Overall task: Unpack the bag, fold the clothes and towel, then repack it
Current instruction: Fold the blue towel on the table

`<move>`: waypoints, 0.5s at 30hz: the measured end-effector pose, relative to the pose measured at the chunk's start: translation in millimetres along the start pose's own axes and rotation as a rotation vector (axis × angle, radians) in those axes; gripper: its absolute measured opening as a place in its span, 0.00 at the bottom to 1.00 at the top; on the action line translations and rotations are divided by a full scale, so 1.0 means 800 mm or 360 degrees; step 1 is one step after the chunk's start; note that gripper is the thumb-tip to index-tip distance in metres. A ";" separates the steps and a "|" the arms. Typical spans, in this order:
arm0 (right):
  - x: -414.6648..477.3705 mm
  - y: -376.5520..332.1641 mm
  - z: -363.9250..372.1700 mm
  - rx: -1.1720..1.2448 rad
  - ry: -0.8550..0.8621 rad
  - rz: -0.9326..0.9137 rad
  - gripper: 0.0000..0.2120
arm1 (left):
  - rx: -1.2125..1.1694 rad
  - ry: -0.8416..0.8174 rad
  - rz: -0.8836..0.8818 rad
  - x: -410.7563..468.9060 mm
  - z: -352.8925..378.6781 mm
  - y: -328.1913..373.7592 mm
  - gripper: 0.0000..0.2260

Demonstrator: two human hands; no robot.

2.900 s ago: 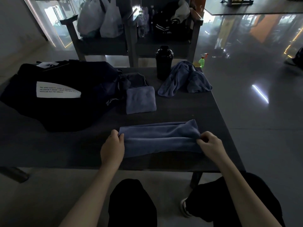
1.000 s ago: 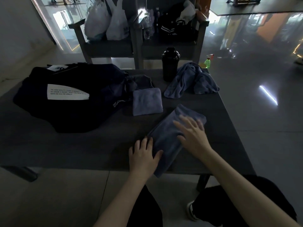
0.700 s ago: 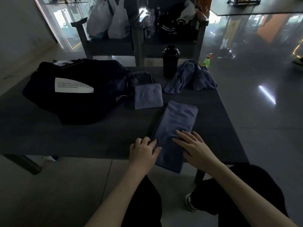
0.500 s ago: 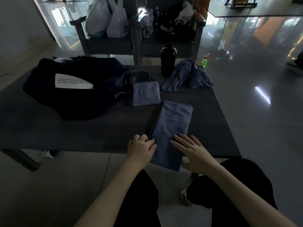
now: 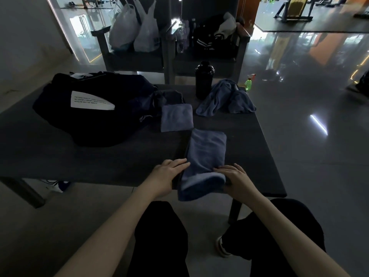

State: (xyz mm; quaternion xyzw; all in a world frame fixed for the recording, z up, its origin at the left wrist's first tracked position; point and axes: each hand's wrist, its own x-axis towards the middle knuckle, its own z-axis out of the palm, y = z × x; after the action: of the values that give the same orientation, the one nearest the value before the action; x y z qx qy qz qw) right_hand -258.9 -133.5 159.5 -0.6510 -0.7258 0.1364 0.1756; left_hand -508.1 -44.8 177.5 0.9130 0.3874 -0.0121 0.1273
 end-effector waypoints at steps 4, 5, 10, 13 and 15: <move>0.021 -0.007 -0.012 0.0287 0.0176 0.0255 0.22 | -0.0473 -0.0031 0.0017 0.026 0.000 -0.005 0.28; 0.028 -0.007 -0.015 0.0369 0.0178 0.0340 0.24 | -0.0746 -0.0035 -0.0014 0.032 0.000 -0.003 0.23; 0.047 -0.012 -0.017 0.0979 0.0230 0.0602 0.15 | -0.1550 0.0127 -0.0497 0.055 -0.004 0.021 0.05; 0.040 -0.005 -0.002 0.0965 0.0312 0.0474 0.06 | -0.1576 0.0256 -0.0594 0.063 -0.003 0.025 0.05; 0.039 0.001 0.009 0.0793 0.0424 0.0437 0.10 | -0.1410 0.0323 -0.0609 0.071 -0.001 0.024 0.08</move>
State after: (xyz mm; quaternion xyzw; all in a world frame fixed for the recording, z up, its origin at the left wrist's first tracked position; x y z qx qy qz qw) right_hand -264.2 -102.2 155.5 -0.6921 -0.5460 0.2460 0.4030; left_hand -454.7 -17.2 175.8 0.6802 0.5264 0.2197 0.4605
